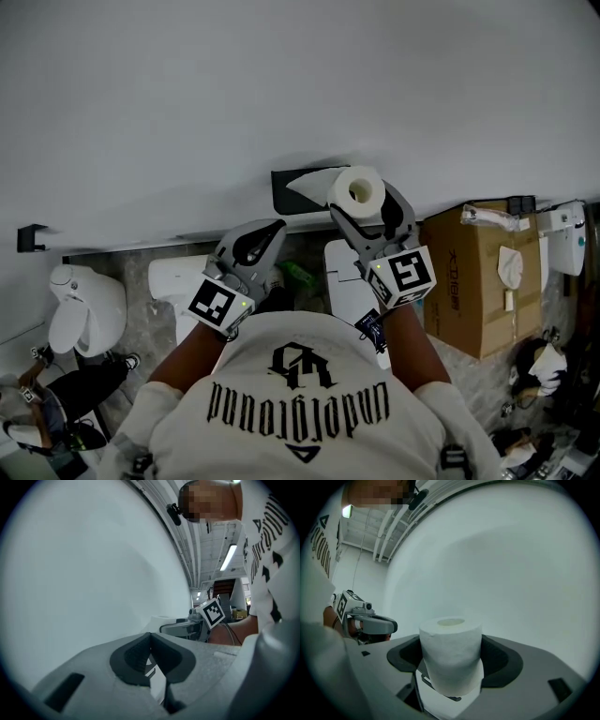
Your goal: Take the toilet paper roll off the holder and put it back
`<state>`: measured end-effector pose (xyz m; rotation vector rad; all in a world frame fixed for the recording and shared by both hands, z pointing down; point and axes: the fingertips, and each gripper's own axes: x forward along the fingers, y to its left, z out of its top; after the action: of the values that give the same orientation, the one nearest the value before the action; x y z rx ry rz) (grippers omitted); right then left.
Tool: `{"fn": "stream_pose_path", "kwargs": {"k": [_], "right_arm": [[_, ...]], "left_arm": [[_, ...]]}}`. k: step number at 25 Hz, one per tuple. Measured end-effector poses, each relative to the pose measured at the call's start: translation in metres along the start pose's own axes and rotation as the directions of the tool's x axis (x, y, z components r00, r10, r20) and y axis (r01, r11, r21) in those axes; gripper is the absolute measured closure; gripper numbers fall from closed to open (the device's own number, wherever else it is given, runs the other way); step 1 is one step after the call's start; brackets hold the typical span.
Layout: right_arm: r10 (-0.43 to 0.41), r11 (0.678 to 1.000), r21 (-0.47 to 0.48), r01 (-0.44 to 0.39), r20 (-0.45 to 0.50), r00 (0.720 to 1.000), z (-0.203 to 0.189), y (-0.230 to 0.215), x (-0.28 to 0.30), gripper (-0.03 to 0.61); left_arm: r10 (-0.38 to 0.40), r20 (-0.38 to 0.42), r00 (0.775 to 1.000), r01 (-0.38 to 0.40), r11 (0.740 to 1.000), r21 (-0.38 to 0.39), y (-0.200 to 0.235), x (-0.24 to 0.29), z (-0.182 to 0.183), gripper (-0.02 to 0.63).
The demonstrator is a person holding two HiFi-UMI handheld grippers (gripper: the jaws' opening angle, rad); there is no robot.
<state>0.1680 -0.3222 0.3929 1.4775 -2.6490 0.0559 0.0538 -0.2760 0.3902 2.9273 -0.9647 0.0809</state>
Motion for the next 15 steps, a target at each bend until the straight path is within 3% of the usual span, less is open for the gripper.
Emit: {"fn": "stream_pose_path", "kwargs": {"k": [15], "right_arm": [[0.028, 0.999, -0.043, -0.026, 0.041, 0.999, 0.017, 0.020, -0.073, 0.245]], "left_arm": [[0.034, 0.080, 0.996, -0.038, 0.998, 0.046, -0.067, -0.026, 0.014, 0.600]]}}
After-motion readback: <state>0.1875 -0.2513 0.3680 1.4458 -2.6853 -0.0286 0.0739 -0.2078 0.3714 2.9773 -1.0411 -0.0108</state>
